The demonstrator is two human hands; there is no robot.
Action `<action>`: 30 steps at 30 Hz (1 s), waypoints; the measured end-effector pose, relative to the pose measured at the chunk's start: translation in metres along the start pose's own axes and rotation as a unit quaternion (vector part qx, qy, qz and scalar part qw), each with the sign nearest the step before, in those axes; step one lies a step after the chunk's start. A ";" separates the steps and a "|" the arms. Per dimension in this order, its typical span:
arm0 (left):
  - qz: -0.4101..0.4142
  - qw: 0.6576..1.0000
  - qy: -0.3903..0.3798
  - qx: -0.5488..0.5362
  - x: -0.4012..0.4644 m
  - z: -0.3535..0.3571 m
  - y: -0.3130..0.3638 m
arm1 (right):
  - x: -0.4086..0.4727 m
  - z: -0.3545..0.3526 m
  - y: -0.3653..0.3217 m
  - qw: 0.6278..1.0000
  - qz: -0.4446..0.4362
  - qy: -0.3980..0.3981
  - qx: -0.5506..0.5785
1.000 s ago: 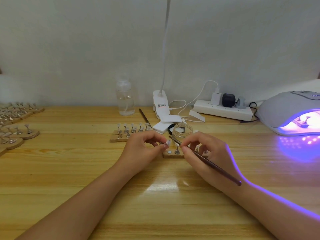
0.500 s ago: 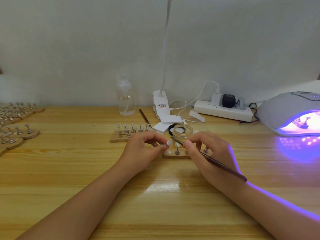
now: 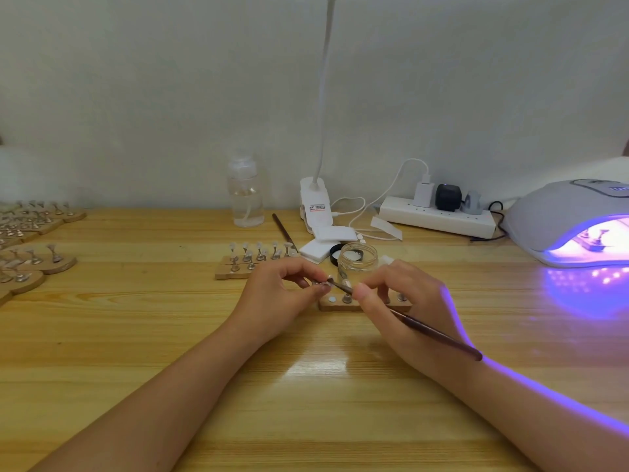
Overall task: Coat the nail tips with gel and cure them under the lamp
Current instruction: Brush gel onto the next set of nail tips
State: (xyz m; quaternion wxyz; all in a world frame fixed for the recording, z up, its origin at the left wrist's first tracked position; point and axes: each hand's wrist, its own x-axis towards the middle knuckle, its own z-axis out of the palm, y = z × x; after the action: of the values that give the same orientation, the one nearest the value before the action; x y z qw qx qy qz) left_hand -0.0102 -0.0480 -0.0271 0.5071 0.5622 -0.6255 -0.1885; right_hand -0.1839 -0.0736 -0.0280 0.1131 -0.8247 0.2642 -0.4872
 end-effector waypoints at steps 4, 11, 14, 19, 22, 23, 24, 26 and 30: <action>0.001 1.000 0.004 0.002 0.001 0.000 -0.002 | -0.001 -0.001 0.001 0.999 -0.008 0.010 0.032; 0.007 1.000 0.000 -0.004 0.000 -0.001 -0.002 | 0.000 0.001 0.002 0.998 0.050 0.004 0.026; 0.007 1.000 0.001 -0.005 0.000 -0.001 -0.001 | -0.001 0.000 0.002 0.998 0.031 0.002 0.059; 0.003 1.000 0.002 -0.009 0.001 0.000 -0.002 | 0.000 0.000 0.003 0.996 0.074 0.019 0.047; 0.007 1.000 0.001 -0.008 0.001 0.000 -0.001 | 0.000 0.001 0.003 0.997 0.066 0.000 0.032; 0.009 1.000 0.000 -0.007 0.001 0.000 -0.001 | 0.000 0.001 0.003 0.998 0.051 -0.003 0.039; 0.011 1.000 0.000 -0.007 0.001 0.000 -0.001 | -0.001 0.001 0.003 0.998 0.035 -0.003 0.045; 0.012 1.000 0.000 -0.010 0.001 0.000 -0.001 | -0.002 0.000 0.002 0.998 0.019 0.004 0.055; 0.006 1.000 -0.005 -0.017 0.001 0.000 0.000 | 0.001 0.000 0.003 0.995 0.069 0.032 0.066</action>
State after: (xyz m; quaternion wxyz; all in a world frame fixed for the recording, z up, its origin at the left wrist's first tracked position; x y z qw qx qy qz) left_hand -0.0096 -0.0485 -0.0270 0.5148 0.5486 -0.6279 -0.1992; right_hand -0.1846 -0.0768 -0.0283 0.1915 -0.7794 0.2910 -0.5208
